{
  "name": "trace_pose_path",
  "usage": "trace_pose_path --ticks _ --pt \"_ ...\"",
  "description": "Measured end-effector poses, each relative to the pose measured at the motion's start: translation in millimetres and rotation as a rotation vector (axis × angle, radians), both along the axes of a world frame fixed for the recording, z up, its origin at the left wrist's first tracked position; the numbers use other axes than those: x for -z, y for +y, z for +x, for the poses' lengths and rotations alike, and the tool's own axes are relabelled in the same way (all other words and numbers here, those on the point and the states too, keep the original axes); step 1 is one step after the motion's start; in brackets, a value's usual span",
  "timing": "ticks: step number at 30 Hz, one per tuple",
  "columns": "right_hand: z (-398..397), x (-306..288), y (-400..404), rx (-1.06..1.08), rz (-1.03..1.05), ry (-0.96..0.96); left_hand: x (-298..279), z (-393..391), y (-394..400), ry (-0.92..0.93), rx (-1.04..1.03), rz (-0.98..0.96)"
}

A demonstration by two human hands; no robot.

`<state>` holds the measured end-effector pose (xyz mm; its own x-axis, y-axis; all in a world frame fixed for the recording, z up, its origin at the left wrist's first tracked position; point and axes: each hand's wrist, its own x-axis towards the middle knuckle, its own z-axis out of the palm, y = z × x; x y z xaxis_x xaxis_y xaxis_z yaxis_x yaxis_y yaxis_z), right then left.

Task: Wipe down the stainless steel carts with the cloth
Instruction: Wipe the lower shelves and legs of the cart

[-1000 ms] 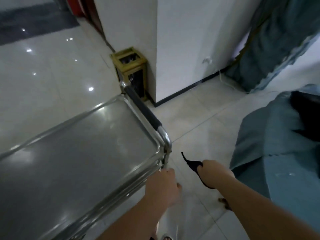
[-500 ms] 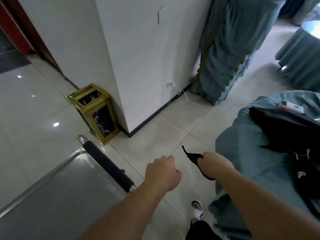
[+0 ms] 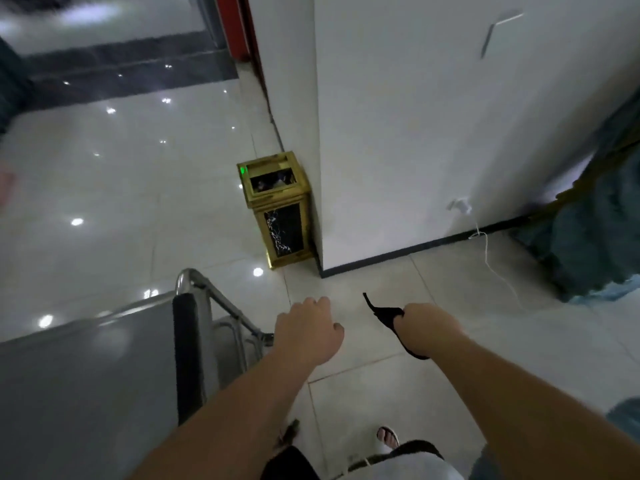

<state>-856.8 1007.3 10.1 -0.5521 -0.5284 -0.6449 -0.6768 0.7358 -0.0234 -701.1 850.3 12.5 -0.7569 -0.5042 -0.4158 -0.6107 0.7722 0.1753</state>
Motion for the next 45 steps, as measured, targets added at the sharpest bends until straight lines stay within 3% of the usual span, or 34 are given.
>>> trace_pose_path --ticks 11,21,27,32,38,45 --pt "-82.1 11.4 -174.7 -0.189 -0.063 -0.105 3.4 -39.9 -107.9 -0.056 -0.386 0.064" --pt "-163.9 -1.0 -362.4 -0.314 -0.105 -0.021 22.1 -112.6 -287.0 -0.085 -0.44 0.016" --pt "-185.1 -6.1 -482.4 -0.48 -0.069 -0.009 26.3 -122.0 -373.0 -0.06 -0.605 0.032" --pt "-185.6 -0.2 -592.2 -0.756 -0.022 -0.054 28.6 -116.7 -435.4 -0.116 -0.815 0.041" --pt "-172.1 2.3 -695.1 -0.805 -0.069 -0.064 22.7 -86.4 -467.1 -0.112 -1.138 0.097" --pt "-55.5 11.8 -761.9 -1.148 0.072 -0.159 40.5 -19.3 -472.9 -0.133 -1.467 0.224"
